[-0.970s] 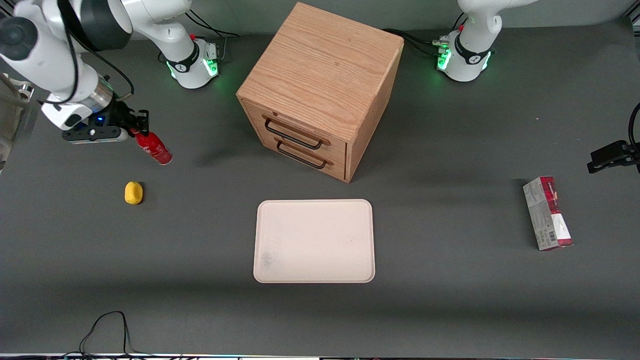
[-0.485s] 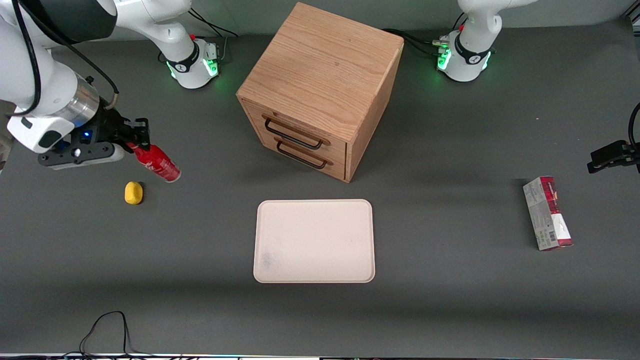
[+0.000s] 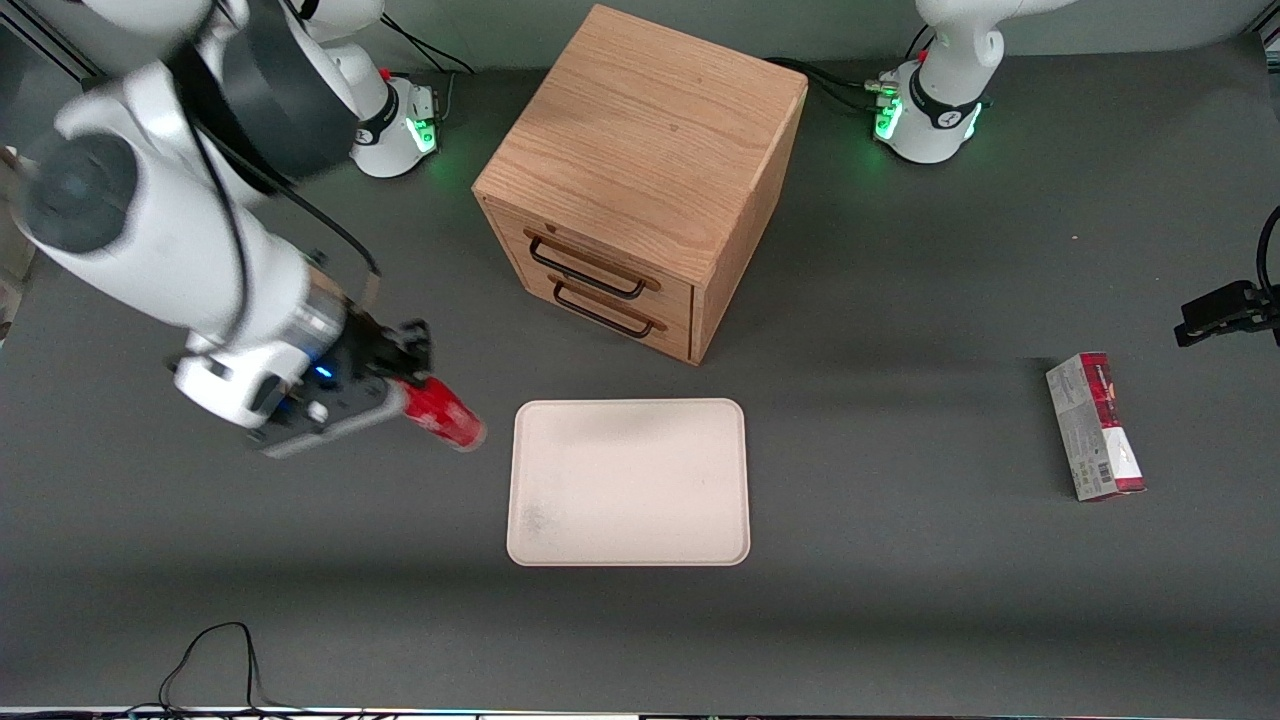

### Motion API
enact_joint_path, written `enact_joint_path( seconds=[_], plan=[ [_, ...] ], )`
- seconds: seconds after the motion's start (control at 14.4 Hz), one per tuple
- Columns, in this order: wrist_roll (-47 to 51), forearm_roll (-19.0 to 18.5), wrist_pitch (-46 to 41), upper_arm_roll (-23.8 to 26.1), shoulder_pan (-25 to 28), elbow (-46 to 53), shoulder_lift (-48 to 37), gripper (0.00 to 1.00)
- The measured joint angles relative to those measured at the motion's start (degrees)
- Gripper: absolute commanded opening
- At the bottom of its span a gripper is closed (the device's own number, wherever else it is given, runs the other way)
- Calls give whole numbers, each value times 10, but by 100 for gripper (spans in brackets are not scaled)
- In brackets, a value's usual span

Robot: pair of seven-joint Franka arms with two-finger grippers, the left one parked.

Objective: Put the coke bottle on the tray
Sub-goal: 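Lift the bottle and carry it with the right gripper over the white tray, then lower the bottle onto the tray and open the right gripper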

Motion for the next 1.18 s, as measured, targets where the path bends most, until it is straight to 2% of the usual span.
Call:
enact_joint_path(
  seconds=[0.14,0.49,0.83,0.9,0.97,1.04,1.11,1.18],
  plan=[
    [0,-8,60,7,8,10,58,0],
    [1,-63,177,9,22,18,156,0],
    [1,-81,211,9,22,16,197,1],
    [1,-87,211,9,22,16,199,26],
    [1,-91,212,9,22,15,200,44],
    [1,-91,212,9,22,13,201,53],
    [1,-92,214,9,22,11,202,54],
    [1,-92,222,9,22,7,202,65]
  ],
)
